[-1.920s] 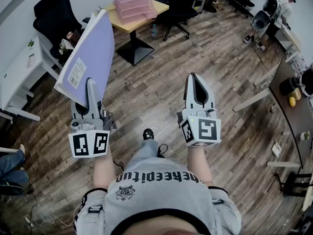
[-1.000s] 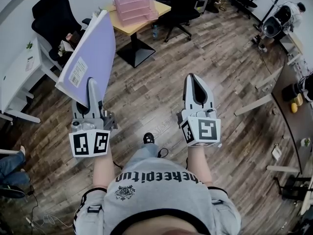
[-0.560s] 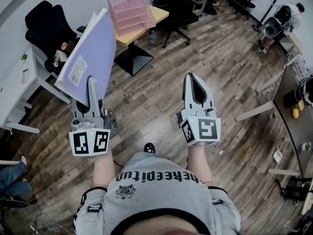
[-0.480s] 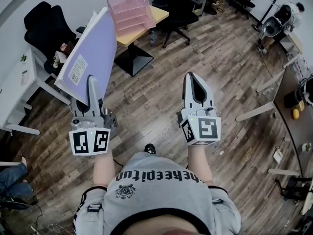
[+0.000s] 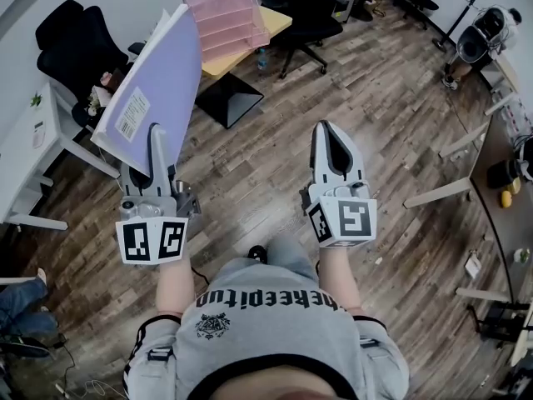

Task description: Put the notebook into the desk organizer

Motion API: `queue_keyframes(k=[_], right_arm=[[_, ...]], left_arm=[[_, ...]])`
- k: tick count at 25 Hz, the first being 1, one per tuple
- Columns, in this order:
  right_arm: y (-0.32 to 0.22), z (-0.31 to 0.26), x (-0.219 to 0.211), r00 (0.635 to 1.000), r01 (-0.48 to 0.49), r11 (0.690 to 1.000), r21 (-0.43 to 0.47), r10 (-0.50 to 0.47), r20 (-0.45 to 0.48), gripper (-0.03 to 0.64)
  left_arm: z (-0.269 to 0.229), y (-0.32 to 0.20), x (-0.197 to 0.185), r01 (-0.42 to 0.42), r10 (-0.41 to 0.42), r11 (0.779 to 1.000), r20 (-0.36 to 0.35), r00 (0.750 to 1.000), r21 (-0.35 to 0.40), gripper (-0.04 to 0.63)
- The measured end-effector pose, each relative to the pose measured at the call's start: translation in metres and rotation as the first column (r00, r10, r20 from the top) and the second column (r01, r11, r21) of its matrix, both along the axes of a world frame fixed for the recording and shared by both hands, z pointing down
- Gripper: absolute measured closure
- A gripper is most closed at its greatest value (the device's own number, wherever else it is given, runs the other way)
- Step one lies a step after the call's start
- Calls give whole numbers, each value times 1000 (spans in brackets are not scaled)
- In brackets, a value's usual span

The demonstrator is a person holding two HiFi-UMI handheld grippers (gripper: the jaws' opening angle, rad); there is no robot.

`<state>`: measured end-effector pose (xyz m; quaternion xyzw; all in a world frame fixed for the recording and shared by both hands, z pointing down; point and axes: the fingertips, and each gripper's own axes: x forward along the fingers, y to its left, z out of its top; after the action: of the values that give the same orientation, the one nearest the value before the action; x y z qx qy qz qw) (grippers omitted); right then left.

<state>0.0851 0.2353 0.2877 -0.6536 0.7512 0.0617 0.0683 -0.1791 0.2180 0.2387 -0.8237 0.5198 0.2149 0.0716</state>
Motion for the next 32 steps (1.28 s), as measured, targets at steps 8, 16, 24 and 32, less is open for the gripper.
queue_keyframes(k=[8, 16, 24, 32], right_arm=[[-30, 5, -1, 1000, 20, 1000, 4, -20, -1, 614], [-116, -3, 0, 998, 61, 998, 17, -61, -14, 615], [-200, -22, 4, 995, 98, 994, 39, -97, -27, 614], [-271, -29, 8, 990, 141, 989, 48, -140, -17, 615]], left_arm=[[4, -23, -2, 7, -7, 1000, -12, 1000, 6, 563], [-3, -96, 2, 34, -34, 999, -19, 999, 22, 563], [-16, -170, 9, 57, -56, 998, -20, 998, 30, 563], [-27, -228, 17, 91, -91, 995, -7, 996, 47, 563]])
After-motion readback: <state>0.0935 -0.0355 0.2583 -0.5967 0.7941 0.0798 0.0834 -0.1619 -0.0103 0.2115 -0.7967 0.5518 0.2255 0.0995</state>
